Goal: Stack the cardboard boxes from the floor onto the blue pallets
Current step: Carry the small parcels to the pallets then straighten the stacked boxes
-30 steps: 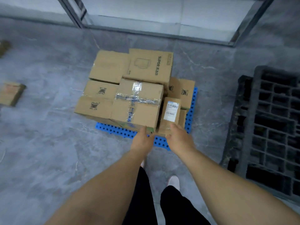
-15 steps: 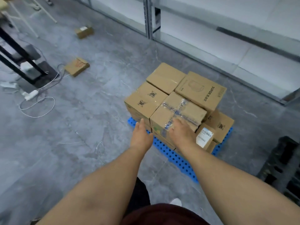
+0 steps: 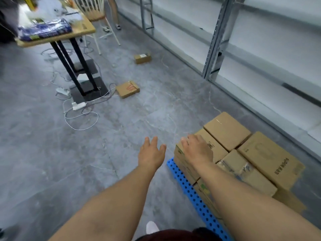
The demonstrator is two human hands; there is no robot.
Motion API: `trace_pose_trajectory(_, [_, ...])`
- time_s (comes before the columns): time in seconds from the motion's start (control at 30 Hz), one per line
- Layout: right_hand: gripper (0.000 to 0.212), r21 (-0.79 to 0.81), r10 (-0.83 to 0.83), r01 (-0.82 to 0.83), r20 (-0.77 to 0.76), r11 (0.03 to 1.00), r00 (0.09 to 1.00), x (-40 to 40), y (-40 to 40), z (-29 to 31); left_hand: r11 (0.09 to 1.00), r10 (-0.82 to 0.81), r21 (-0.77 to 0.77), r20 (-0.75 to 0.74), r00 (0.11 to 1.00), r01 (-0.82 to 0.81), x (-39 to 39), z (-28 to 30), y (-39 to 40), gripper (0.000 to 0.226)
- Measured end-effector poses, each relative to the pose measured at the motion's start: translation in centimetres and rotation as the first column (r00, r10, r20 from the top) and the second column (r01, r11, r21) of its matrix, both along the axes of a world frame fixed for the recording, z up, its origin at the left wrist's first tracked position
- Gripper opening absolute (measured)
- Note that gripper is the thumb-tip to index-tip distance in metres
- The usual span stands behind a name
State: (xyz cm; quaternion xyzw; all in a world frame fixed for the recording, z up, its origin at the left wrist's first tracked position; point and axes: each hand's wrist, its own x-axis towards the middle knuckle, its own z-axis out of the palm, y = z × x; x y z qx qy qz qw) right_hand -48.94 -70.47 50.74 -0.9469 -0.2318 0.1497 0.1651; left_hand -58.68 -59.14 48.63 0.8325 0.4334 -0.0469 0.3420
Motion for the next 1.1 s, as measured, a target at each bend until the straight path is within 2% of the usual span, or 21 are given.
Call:
trace_pose_trajectory(0.2, [0.045, -0.015, 0.070, -0.070, 0.000, 0.997, 0.998, 1.6, 9.1, -0.7, 0.999, 0.053, 0.012, -0.035, 0.998, -0.053, 1.6, -0.5, 8.3, 0.067])
trace_pose_trajectory(0.4, [0.046, -0.031, 0.131, -0.130, 0.025, 0.991, 0.991, 6.4, 18.5, -2.3, 0.995, 0.101, -0.006, -0.026, 0.995, -0.101, 5.7, -1.6, 16.9, 0.069])
trace_pose_trajectory(0.67, [0.045, -0.015, 0.157, -0.157, 0.004, 0.988, 0.988, 17.4, 33.0, -1.2, 0.991, 0.115, 0.068, -0.017, 0.993, -0.114, 16.1, 0.4, 31.1, 0.070])
trace_pose_trajectory(0.93, [0.042, -0.065, 0.190, -0.190, 0.007, 0.980, 0.982, 28.6, 43.9, 0.4, 0.985, 0.164, 0.048, 0.013, 0.986, -0.165, 25.3, 1.2, 42.3, 0.070])
trace_pose_trajectory(1.1, [0.042, -0.051, 0.169, -0.168, 0.023, 0.984, 0.985, 33.9, 50.4, 0.2, 0.990, 0.134, 0.050, 0.028, 0.991, -0.135, 31.7, 1.0, 49.1, 0.069])
